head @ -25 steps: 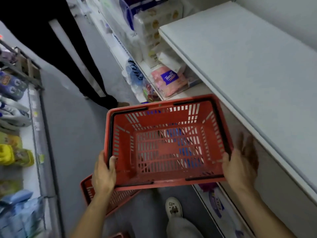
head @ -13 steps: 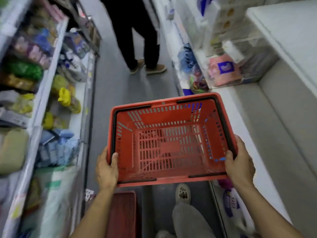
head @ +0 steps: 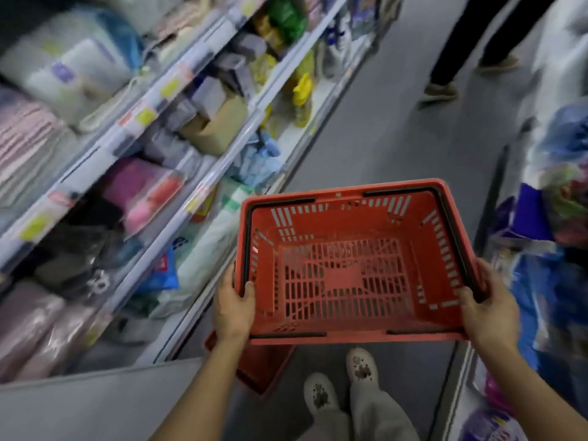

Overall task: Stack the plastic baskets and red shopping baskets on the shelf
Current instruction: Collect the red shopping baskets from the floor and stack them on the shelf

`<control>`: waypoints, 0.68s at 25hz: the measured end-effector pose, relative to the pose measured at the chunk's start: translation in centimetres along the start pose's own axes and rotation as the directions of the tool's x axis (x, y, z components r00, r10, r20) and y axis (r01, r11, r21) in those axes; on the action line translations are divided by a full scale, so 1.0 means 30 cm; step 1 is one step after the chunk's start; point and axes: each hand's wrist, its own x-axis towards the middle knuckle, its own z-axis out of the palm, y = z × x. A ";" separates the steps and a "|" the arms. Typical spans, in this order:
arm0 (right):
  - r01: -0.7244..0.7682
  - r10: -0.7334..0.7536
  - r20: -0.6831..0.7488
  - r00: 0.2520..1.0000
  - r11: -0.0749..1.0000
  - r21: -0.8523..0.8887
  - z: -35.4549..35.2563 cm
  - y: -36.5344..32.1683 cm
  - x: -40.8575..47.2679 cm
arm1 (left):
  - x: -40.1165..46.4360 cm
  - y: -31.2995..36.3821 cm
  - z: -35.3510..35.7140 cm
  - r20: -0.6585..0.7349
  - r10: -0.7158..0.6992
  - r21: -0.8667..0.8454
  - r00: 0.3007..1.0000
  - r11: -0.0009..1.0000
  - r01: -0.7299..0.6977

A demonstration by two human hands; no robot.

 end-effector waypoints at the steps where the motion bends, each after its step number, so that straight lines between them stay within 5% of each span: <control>1: 0.040 -0.039 0.039 0.998 0.999 -0.016 0.043 -0.020 0.013 | -0.003 -0.056 -0.017 -0.011 -0.036 0.005 0.999 0.999 0.036; 6: 0.197 -0.167 0.238 0.957 0.974 -0.111 0.296 -0.089 0.074 | -0.027 -0.303 -0.080 -0.027 -0.274 -0.010 0.961 0.962 0.273; 11: 0.409 -0.331 0.453 0.828 0.908 -0.085 0.549 -0.106 0.118 | -0.087 -0.548 -0.061 -0.023 -0.467 -0.107 0.884 0.880 0.463; 17: 0.456 -0.361 0.616 0.701 0.890 0.003 0.959 -0.041 0.124 | -0.116 -0.884 0.070 -0.044 -0.644 -0.263 0.764 0.745 0.613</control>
